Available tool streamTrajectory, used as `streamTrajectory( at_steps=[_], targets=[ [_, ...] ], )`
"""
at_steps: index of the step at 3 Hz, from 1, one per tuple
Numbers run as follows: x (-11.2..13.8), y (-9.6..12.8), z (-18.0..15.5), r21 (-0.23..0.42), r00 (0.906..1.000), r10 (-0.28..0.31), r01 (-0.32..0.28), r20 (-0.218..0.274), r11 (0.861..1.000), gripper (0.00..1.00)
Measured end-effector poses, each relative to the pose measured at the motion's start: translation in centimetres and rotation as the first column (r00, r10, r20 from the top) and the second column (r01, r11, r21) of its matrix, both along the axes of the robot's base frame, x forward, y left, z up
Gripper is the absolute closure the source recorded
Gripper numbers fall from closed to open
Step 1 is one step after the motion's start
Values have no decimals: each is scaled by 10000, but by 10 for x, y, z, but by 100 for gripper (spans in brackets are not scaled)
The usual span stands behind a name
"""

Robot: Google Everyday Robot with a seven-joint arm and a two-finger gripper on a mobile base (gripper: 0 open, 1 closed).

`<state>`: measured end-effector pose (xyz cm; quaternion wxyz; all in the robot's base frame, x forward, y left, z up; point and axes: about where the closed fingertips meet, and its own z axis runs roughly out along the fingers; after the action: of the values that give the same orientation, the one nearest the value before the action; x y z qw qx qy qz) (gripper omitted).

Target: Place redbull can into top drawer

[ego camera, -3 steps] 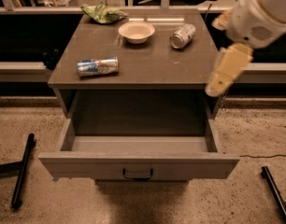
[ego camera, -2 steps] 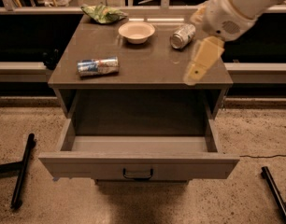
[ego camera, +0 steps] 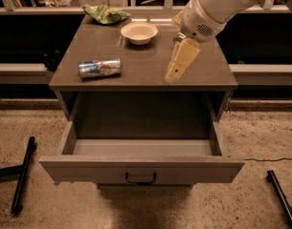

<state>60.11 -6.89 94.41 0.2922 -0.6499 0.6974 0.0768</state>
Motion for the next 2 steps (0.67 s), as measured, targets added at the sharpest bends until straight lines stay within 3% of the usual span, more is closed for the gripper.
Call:
streamTrajectory(
  at_steps=[2],
  targets=[
    [45,28,-19,-41,9984,566,-566,-59,9984,0]
  ],
)
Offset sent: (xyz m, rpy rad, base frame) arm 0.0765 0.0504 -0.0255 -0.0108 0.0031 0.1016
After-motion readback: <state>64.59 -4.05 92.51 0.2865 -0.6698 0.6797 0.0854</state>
